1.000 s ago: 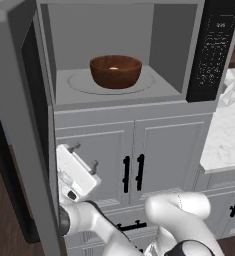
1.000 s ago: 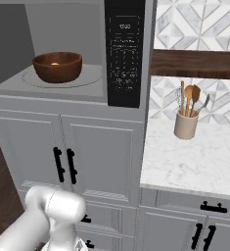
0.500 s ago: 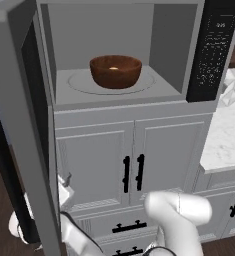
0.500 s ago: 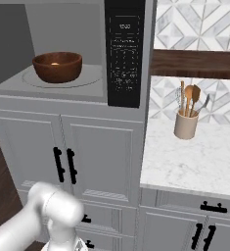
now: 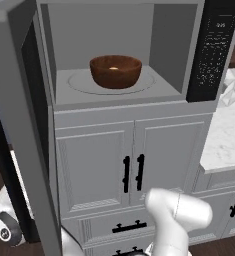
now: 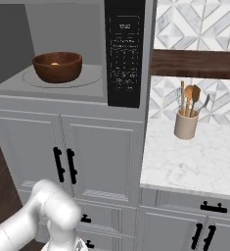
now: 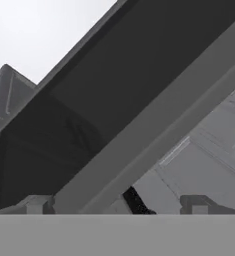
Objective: Pick the squash from the sink and place it in the bowl. Then pick the bowl and place it in the microwave. Then close the microwave door and press the start button.
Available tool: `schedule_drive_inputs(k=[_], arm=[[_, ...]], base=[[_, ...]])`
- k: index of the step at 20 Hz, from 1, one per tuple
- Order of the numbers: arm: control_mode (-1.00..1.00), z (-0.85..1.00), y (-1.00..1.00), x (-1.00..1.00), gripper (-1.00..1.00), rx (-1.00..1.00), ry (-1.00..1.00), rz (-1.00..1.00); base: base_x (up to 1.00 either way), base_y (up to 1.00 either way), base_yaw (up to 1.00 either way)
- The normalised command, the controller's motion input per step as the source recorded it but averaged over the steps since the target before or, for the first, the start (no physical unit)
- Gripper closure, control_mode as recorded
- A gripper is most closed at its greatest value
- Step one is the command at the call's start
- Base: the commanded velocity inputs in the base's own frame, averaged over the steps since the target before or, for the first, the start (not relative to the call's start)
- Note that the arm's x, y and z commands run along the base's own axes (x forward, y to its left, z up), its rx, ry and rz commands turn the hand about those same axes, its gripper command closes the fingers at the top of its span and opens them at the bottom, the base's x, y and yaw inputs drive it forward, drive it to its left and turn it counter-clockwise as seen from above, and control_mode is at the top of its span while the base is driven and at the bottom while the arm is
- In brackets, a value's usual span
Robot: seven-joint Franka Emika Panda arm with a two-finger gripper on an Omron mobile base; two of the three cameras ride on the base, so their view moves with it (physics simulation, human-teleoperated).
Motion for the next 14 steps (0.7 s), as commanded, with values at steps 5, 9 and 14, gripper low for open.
schedule_drive_inputs(k=[5, 9, 14], arm=[[-1.0, 0.4, -0.06, -0.2, -1.0, 0.12, -0.13, 0.0], [-1.0, 0.08, -0.51, -0.25, -1.0, 0.27, -0.18, 0.06], [-1.0, 0.0, -0.71, -0.16, -1.0, 0.36, -0.17, 0.17]], base=[[0.0, 0.0, 0.0], [0.0, 0.0, 0.0], [0.0, 0.0, 0.0]])
